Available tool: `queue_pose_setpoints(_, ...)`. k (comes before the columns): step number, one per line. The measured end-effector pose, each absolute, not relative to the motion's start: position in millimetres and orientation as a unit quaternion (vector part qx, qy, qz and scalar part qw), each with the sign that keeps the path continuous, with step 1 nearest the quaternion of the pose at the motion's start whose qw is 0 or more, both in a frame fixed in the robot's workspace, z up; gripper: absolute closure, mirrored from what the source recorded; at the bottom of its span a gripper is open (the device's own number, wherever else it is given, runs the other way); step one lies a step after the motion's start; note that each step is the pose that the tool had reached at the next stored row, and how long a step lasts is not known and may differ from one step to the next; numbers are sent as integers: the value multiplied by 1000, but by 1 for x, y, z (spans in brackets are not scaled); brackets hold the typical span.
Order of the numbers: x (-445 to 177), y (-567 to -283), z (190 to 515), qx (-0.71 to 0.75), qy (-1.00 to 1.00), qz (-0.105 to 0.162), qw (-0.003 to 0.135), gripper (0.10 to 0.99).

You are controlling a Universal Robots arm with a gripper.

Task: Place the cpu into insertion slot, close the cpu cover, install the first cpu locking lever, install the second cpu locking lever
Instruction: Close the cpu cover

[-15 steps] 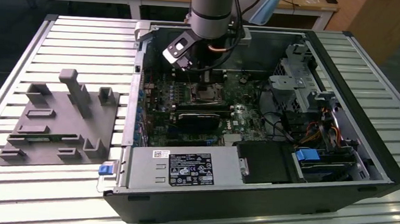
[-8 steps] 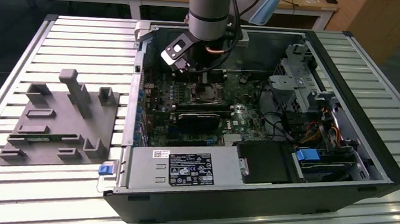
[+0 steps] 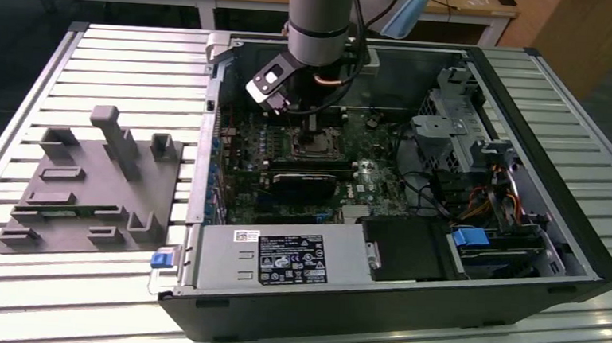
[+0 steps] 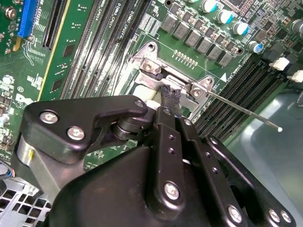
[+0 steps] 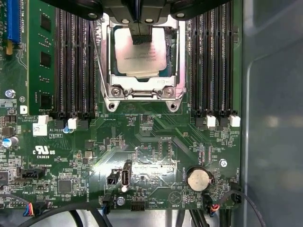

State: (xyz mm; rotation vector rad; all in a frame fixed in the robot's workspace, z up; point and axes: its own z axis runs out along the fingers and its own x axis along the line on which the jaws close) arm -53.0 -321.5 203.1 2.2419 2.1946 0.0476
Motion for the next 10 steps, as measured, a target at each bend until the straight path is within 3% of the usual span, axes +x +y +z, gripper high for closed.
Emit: queue_pose_setpoints(10,-46,-320,200,715,699,15,1,980)
